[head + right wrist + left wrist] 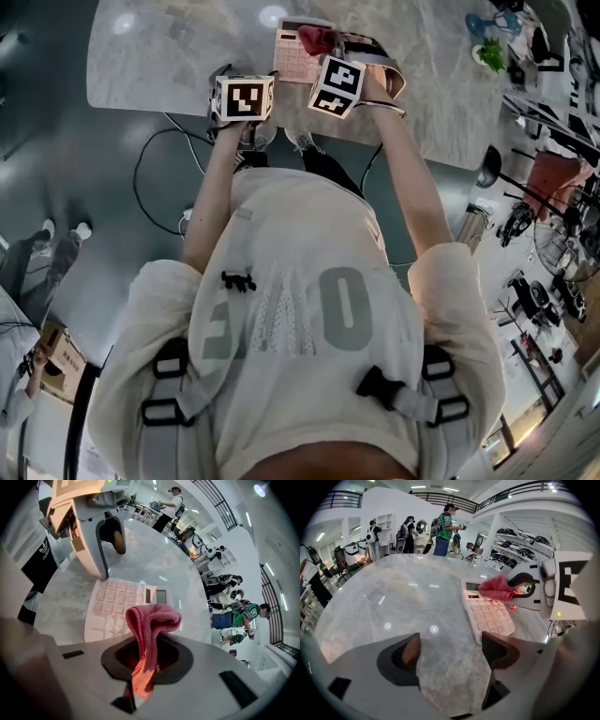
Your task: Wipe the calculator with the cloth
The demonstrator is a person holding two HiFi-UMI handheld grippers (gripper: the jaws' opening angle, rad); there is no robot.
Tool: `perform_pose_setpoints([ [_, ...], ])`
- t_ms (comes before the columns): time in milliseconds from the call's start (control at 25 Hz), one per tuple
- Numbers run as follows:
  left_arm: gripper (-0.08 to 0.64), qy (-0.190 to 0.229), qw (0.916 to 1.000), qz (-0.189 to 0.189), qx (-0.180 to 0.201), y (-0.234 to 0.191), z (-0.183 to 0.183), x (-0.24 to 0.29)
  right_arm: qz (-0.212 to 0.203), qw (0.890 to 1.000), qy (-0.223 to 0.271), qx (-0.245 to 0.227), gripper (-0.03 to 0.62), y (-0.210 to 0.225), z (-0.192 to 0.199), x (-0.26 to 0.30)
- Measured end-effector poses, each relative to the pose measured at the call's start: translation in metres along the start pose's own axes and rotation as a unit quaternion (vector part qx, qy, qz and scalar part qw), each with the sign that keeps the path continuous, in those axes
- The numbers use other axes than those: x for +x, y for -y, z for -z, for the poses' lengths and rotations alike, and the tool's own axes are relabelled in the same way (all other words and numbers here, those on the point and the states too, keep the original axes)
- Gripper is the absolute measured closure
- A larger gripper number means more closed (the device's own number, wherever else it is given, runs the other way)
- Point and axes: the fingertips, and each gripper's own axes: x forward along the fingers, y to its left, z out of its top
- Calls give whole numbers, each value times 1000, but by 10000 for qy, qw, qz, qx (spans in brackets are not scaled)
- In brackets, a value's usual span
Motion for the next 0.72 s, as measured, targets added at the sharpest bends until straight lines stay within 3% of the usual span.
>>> perform_pose_setpoints([
  [720, 161, 106, 9999, -15, -7, 0, 0, 1, -663, 9976, 106, -177, 537, -74, -7, -30],
])
